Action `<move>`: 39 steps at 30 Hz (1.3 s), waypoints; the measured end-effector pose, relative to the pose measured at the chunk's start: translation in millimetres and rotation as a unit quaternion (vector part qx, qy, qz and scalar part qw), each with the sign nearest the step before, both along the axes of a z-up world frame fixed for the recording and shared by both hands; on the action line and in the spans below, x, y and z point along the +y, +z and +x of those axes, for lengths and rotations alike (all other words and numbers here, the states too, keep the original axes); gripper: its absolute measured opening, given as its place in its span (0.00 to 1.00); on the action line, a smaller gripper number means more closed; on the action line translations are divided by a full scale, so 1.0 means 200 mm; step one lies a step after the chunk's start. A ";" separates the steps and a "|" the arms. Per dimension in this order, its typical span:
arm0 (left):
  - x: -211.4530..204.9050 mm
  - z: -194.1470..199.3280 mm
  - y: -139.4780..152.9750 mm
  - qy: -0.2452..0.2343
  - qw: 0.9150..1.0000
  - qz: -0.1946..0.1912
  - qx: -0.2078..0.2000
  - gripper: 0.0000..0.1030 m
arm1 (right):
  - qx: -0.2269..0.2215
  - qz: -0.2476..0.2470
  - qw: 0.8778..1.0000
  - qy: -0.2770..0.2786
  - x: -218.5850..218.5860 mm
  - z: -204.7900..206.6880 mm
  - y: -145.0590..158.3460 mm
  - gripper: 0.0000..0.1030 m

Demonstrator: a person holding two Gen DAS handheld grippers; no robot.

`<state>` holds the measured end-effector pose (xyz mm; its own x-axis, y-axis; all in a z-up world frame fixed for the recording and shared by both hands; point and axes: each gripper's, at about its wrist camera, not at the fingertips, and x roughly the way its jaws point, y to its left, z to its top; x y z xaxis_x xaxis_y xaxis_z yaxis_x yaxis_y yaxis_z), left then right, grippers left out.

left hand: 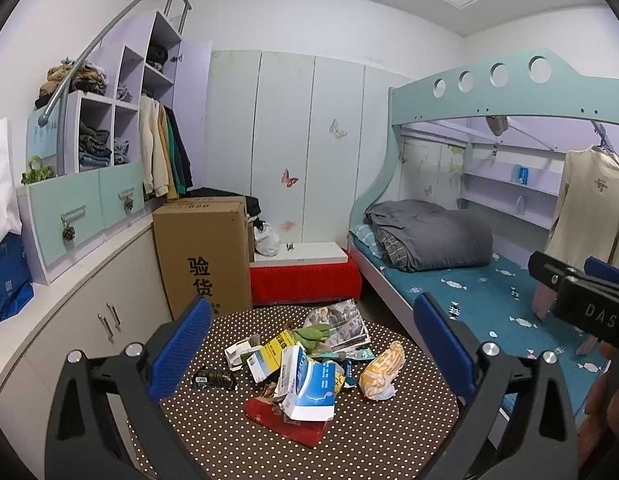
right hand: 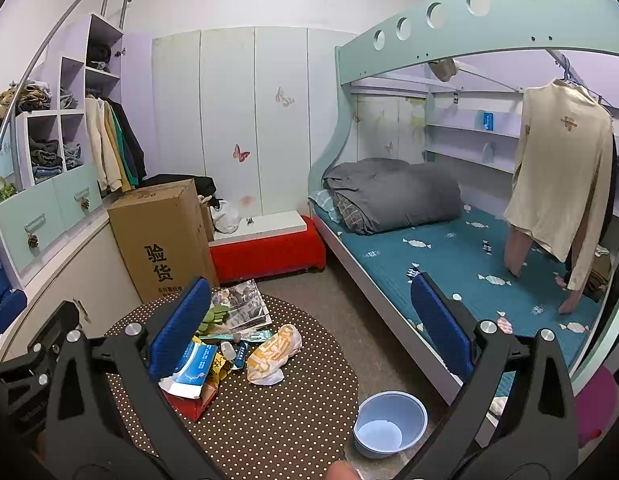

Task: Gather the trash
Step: 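Move both tools toward the cluttered polka-dot table, then grasp the white-orange plastic bag with the right tool while the left tool grasps white-blue boxes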

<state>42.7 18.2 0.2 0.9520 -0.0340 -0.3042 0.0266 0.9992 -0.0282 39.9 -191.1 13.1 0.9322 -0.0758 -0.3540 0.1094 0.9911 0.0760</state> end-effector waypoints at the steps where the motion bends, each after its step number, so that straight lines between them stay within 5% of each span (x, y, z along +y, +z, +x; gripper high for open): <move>1: 0.00 0.01 -0.01 0.001 1.000 0.000 0.002 0.96 | 0.003 0.000 1.000 0.001 0.00 0.01 -0.01 0.95; 12: 0.11 0.18 -0.23 0.023 0.998 -0.002 0.061 0.96 | 0.054 0.000 0.998 0.019 0.05 0.25 -0.18 0.95; 26: 0.28 0.43 -0.64 0.025 0.987 0.000 0.158 0.96 | 0.195 0.009 0.979 0.051 0.13 0.64 -0.73 0.95; 39: 0.16 0.79 -0.85 0.000 0.978 0.047 0.202 0.96 | 0.261 0.041 0.962 0.072 0.16 1.03 -1.07 0.95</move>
<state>200.0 50.4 -170.7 0.7537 0.0120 -0.6571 0.0324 0.9979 0.0553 246.3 -158.3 -200.3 0.6248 0.0888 -0.7758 0.0156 0.9919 0.1261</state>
